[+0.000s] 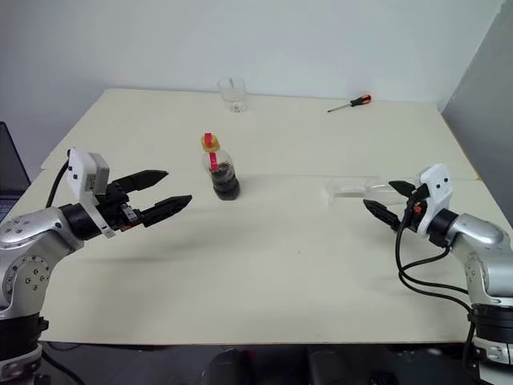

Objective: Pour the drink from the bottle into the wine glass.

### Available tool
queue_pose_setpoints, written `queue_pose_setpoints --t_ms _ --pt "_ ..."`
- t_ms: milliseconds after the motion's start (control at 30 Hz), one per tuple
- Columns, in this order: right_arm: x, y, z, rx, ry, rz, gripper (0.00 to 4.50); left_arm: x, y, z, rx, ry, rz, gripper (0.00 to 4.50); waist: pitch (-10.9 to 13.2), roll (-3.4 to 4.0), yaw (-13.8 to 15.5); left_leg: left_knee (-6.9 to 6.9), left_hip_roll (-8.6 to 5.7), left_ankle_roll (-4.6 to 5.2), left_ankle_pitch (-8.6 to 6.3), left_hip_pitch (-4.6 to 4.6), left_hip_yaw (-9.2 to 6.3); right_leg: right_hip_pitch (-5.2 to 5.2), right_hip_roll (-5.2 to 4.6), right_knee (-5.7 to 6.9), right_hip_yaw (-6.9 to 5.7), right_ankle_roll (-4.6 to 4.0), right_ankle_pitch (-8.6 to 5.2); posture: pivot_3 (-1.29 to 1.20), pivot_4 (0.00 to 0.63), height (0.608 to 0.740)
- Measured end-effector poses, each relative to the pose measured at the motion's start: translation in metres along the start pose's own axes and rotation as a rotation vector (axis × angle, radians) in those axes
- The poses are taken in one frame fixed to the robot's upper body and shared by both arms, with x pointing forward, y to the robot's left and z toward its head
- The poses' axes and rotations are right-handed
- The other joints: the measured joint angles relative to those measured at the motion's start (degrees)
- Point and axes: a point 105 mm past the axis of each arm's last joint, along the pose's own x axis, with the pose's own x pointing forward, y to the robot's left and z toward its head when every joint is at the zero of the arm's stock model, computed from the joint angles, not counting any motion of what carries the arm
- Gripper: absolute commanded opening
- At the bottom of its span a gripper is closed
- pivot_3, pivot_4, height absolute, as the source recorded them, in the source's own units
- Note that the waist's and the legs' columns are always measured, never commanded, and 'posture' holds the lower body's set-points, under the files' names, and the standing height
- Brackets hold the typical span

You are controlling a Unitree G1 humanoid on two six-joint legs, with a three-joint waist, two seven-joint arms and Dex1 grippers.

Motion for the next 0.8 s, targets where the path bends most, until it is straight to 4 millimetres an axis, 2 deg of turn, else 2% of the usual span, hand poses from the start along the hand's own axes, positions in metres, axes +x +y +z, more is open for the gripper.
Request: queue_pose_setpoints --t_ms 367,467,533,600,700,800 --pt "-0.002 -0.002 0.001 -0.01 0.008 -0.003 4.5 -0.006 0.009 0.001 -0.02 -0.015 0.043 4.49 0.0 0.0 0.0 0.0 0.0 0.0 0.0 0.0 0.0 0.0 0.0 0.0 0.0 0.0 0.0 0.0 0.15 0.74" --pt "0.001 0.004 0.002 -0.011 0.013 0.029 4.5 -0.003 0.025 -0.011 0.011 0.003 0.173 4.49 0.0 0.0 0.1 0.02 -0.01 0.0 0.0 0.02 0.0 0.02 0.0 0.02 0.02 0.01 0.0 0.0 0.15 0.74" --pt "0.008 0.015 0.004 -0.016 0.018 0.08 4.5 0.002 0.04 -0.029 0.065 0.068 0.284 4.49 0.0 0.0 0.1 0.02 -0.01 0.01 0.01 0.04 0.0 0.03 0.01 0.02 0.04 0.0 0.01 0.0 0.15 0.74" --pt "0.016 0.035 0.006 -0.039 0.026 0.166 4.5 0.016 0.047 -0.039 0.082 0.062 0.37 4.49 0.0 -0.01 0.3 0.05 -0.02 0.01 0.01 0.01 0.01 0.03 0.01 0.04 0.03 0.0 0.01 0.0 0.15 0.74" --pt "0.026 0.068 0.009 -0.045 0.019 0.295 4.5 0.039 0.04 -0.042 0.084 0.016 0.382 4.49 0.0 -0.05 0.7 0.07 -0.01 0.0 0.0 -0.05 0.03 0.03 0.03 0.02 0.01 -0.03 0.03 0.0 0.15 0.74" --pt "0.03 0.083 0.01 -0.044 0.025 0.348 4.5 0.054 0.03 -0.043 0.053 -0.028 0.356 4.49 0.0 -0.05 0.9 0.07 -0.03 -0.02 -0.01 -0.07 0.04 0.01 0.02 0.01 0.01 -0.27 0.17 0.0 0.15 0.74"
